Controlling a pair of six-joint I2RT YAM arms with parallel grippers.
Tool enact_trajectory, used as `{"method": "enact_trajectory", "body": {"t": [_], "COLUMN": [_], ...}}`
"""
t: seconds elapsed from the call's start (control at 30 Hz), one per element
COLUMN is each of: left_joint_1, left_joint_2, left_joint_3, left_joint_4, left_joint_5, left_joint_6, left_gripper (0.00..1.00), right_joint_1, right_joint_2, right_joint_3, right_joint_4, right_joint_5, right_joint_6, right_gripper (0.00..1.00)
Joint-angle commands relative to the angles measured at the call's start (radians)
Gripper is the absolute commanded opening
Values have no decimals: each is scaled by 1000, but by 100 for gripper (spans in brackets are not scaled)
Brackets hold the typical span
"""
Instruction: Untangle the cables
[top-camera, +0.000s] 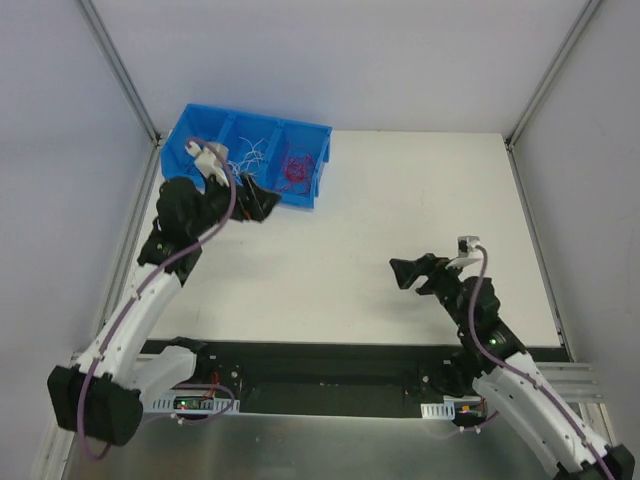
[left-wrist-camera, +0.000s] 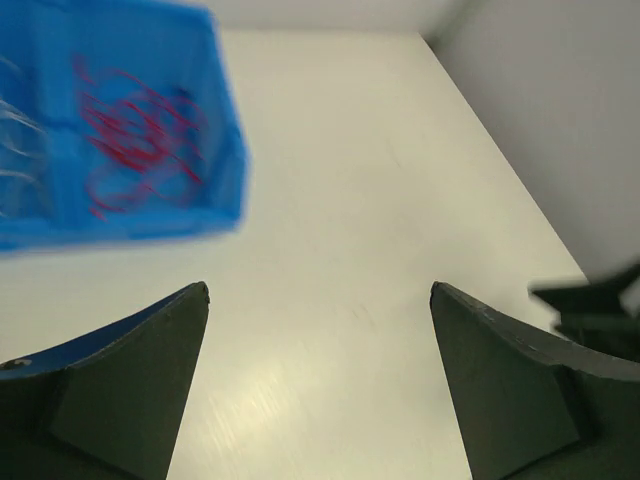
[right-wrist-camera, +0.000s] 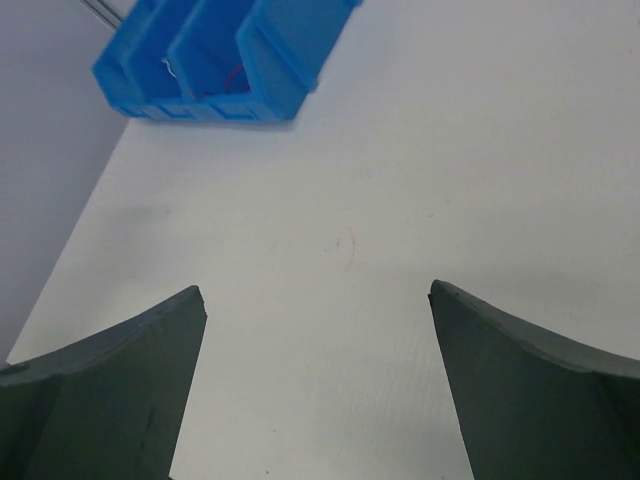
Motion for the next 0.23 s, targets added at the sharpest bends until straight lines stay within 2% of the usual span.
{"method": "enact_trajectory", "body": {"t": [0.0,0.1,0.2], "left_joint_1": [-119,-156,-159], "left_joint_2": [-263,-427,-536], "left_joint_3": [-269,-409,-457], "left_joint_4": [97,139,73], "left_joint_5": [181,244,267], "left_joint_6": [40,34,64], "left_gripper": [92,92,92], "right_joint_1": [6,6,6], "right_joint_2": [-311,-511,-648], "right_joint_3": [108,104,92], "right_joint_4": [-455,-581,-626], "right_joint_5": [70,70,48], "right_joint_6": [-112,-78,-47], "right_gripper": [96,96,96]}}
